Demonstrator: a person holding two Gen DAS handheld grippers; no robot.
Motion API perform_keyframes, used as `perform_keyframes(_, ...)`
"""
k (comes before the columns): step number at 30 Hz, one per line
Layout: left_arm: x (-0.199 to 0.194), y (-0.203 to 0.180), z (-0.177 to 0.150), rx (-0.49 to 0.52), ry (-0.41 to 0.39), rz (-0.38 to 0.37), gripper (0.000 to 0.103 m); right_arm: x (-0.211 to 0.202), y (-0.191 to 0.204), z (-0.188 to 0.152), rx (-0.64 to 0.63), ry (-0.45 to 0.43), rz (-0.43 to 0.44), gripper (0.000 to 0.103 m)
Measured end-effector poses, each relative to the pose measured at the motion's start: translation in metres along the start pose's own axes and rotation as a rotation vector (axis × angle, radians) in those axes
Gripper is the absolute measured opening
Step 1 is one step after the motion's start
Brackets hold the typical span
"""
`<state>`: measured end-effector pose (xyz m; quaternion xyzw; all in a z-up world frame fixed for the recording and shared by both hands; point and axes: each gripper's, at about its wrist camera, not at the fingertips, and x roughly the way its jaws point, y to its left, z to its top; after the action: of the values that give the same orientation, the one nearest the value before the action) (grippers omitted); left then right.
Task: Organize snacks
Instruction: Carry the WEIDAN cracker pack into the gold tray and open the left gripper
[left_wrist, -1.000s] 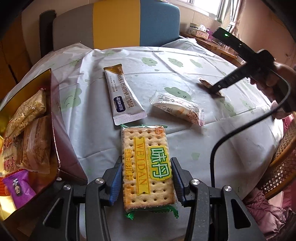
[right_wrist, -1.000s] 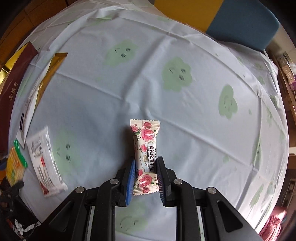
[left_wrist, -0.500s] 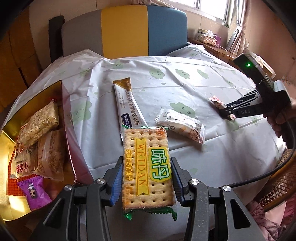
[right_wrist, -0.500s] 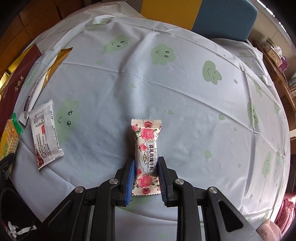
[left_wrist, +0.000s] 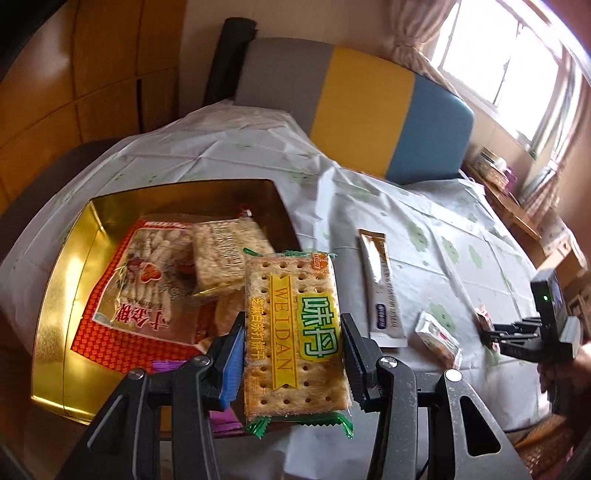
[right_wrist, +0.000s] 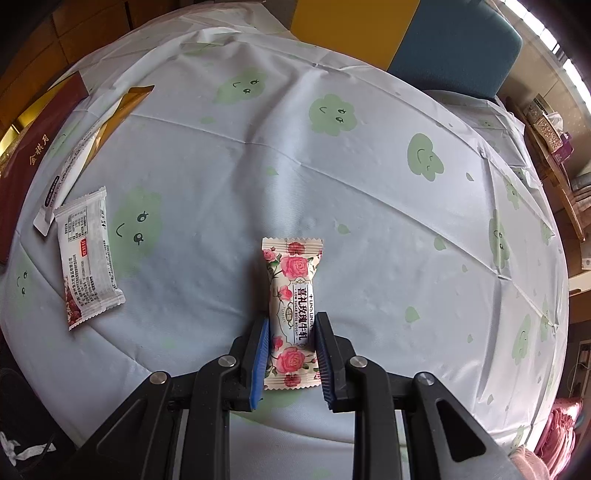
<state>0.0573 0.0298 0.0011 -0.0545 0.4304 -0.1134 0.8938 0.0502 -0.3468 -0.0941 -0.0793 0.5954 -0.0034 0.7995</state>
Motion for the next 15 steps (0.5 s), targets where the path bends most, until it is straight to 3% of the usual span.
perform_keyframes(7,0.023,0.035,-0.008,-0.106,0.065,0.062,0.049,-0.001,-0.002,0.001,0.003,0.001,-0.001,0.025)
perform_keyframes(15,0.018,0.041,-0.024,-0.090,0.061,0.159,0.048,-0.002,-0.004,0.002,0.003,0.000,-0.001,0.025)
